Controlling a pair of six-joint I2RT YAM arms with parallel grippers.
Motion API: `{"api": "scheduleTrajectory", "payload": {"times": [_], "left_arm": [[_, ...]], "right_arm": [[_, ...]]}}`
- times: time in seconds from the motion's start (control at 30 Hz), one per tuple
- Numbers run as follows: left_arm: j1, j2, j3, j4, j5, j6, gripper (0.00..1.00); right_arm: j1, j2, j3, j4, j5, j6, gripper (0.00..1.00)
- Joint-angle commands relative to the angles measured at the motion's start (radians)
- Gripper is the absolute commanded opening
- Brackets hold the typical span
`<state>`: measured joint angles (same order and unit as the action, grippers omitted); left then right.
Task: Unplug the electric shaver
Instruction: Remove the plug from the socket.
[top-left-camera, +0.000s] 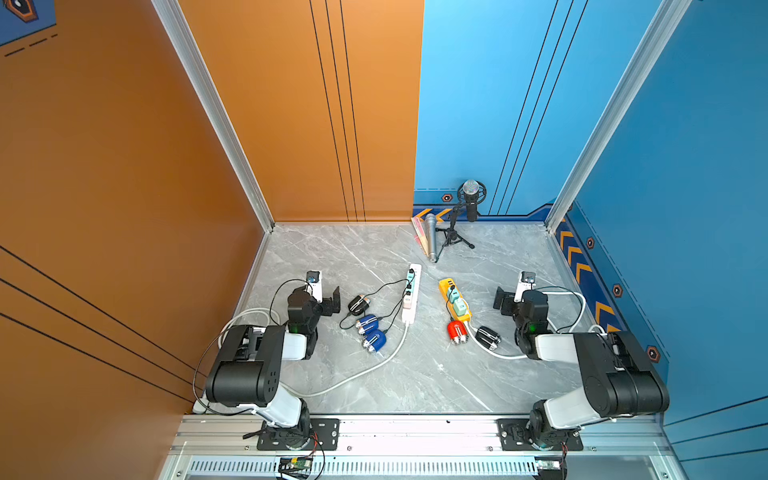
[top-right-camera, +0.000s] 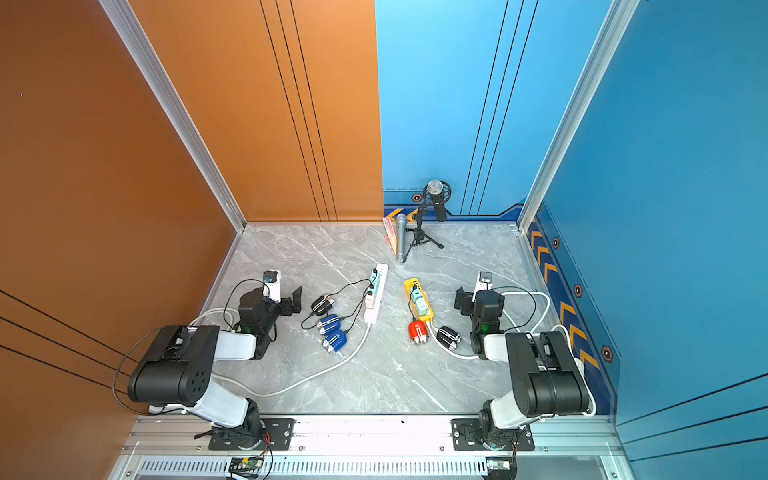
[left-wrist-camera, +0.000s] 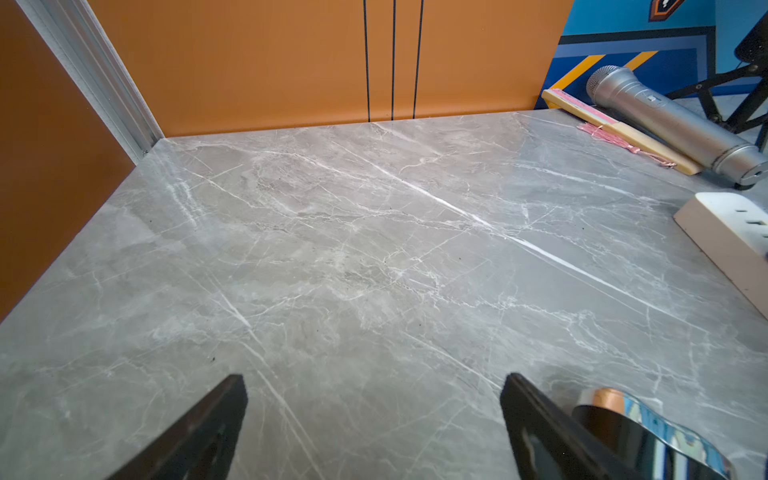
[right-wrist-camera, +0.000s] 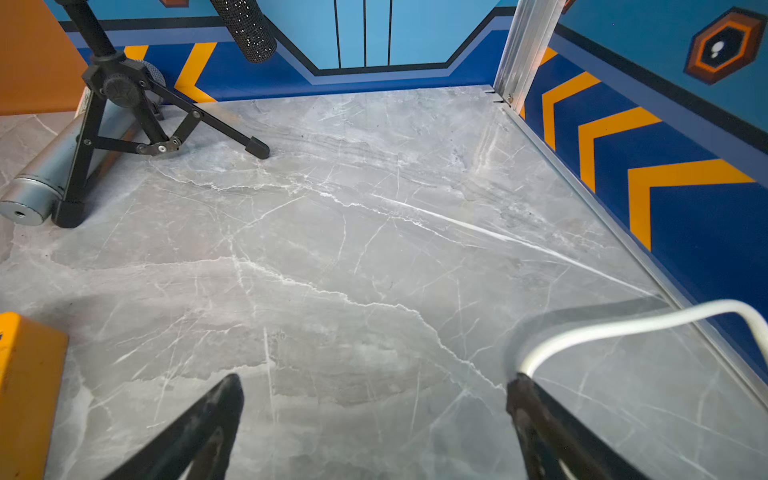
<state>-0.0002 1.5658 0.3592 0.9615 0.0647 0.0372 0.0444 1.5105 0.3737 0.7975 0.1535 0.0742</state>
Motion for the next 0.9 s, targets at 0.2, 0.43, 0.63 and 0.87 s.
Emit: {"api": "scheduleTrajectory", "payload": {"times": [0.2, 0.43, 0.63, 0.87], "left_arm": [[0.006, -0.006, 0.011, -0.027, -0.014, -0.01, 0.98], [0.009, -0.007, 0.013, -0.029, -0.018, -0.017, 0.98], [0.012, -0.006, 0.014, -0.029, -0.021, -0.02, 0.99], [0.016, 0.0, 0.018, -0.03, -0.038, -0.031, 0.98]], "right_arm": [[-0.008, 0.008, 0.021, 0.021, 0.014, -0.015, 1.0], [-0.008, 0.008, 0.02, 0.022, 0.014, -0.013, 1.0], [-0.007, 0.009, 0.021, 0.022, 0.015, -0.014, 1.0], [-0.008, 0.01, 0.021, 0.02, 0.014, -0.013, 1.0]]}}
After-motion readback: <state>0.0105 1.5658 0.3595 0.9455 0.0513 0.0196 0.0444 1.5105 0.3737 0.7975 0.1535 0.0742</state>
